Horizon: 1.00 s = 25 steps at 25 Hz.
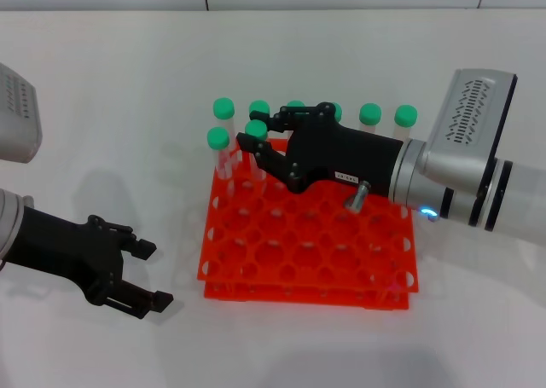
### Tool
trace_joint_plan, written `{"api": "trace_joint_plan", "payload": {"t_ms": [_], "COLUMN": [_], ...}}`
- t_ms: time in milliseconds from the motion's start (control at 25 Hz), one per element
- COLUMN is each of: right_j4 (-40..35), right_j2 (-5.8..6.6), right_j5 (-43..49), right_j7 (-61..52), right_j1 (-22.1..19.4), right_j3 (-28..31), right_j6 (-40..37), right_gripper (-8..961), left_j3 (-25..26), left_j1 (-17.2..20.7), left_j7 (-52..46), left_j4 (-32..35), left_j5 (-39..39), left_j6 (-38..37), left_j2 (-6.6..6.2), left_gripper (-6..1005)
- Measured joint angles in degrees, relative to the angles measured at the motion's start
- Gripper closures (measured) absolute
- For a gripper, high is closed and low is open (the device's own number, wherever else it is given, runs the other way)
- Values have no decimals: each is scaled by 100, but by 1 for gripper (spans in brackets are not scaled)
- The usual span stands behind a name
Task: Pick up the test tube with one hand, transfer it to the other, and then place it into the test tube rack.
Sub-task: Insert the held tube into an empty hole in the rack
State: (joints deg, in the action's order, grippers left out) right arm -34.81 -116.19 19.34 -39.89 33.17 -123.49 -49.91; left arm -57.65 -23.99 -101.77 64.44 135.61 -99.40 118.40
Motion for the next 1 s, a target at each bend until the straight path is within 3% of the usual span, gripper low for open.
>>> {"api": "trace_joint_plan", "payload": {"t_ms": [1000], "right_j4": [-62], "right_j2": [0], "right_j5": [-36], "right_j7": [-26], "right_j1": [-34], "right_j3": [1], "right_j6": [-63], "right_gripper": [678], "left_j3": [0], "left_j1": [0], "left_j7": [-5], "left_j4": [-2], "left_j5": [0], "left_j6": [9], "left_j2": [-2], "left_gripper": [138]}}
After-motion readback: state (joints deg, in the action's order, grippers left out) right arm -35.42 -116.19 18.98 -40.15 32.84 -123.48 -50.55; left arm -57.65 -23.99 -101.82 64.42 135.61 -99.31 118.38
